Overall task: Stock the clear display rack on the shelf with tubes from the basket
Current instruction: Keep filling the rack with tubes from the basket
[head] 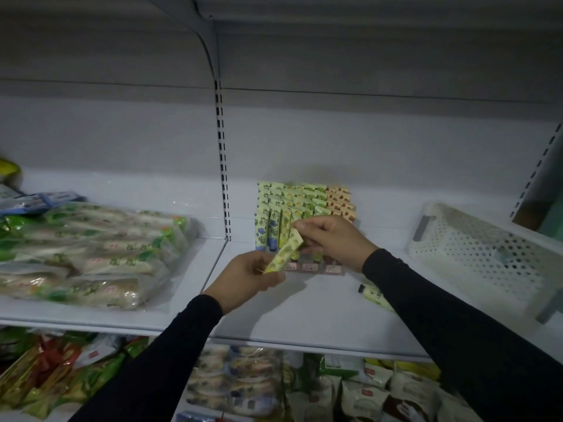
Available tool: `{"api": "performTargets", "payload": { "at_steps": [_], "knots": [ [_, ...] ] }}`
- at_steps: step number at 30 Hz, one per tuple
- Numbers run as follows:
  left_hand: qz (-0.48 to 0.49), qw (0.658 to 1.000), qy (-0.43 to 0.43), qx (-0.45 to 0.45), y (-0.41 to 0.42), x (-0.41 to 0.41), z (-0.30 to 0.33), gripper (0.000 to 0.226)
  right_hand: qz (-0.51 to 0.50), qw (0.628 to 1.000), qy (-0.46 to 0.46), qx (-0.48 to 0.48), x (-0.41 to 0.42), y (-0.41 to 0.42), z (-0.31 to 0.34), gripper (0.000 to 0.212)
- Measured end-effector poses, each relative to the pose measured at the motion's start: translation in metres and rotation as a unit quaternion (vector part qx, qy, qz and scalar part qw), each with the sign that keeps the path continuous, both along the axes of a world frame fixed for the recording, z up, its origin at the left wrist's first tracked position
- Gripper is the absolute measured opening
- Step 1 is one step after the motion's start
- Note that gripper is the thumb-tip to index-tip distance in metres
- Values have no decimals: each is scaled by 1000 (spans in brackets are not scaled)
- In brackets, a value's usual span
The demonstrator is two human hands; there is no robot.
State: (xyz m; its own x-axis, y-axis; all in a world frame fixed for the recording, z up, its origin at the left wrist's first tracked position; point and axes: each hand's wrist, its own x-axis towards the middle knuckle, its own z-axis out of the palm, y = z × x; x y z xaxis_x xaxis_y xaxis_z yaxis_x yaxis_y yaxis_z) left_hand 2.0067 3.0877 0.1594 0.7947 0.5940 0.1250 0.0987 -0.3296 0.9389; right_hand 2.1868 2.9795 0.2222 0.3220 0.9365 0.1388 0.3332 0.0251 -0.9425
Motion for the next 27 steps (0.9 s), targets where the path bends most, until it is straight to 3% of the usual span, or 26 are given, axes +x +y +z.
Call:
{"api": "performTargets", "payload": {
  "at_steps": [2,5,11,15,17,21,23,27],
  "knots": [
    [82,994,-12,76,1,6,-3,26,-5,1000,16,-13,-3,1,0,37],
    [140,983,-25,120,1,8,-8,30,0,1000,3,-29,-9,-1,1,21],
    [161,978,-28,130,0,12,-16,31,-44,999,14,-12,-11,4,0,21],
    [143,980,-14,135,4,12,-21,29,-75,997,-26,-13,-12,10,-1,16],
    [128,975,34,178,8,9,-23,33,-107,993,-59,-3,-10,13,2,12],
    [87,919,222,315,21,-3,-33,75,-185,958,-217,31,-3,17,14,23],
    [70,899,257,349,24,-6,-40,77,-212,930,-299,38,-2,21,17,33],
    [62,881,272,381,24,-7,-46,91,-219,907,-357,37,0,33,18,38]
  ]
}}
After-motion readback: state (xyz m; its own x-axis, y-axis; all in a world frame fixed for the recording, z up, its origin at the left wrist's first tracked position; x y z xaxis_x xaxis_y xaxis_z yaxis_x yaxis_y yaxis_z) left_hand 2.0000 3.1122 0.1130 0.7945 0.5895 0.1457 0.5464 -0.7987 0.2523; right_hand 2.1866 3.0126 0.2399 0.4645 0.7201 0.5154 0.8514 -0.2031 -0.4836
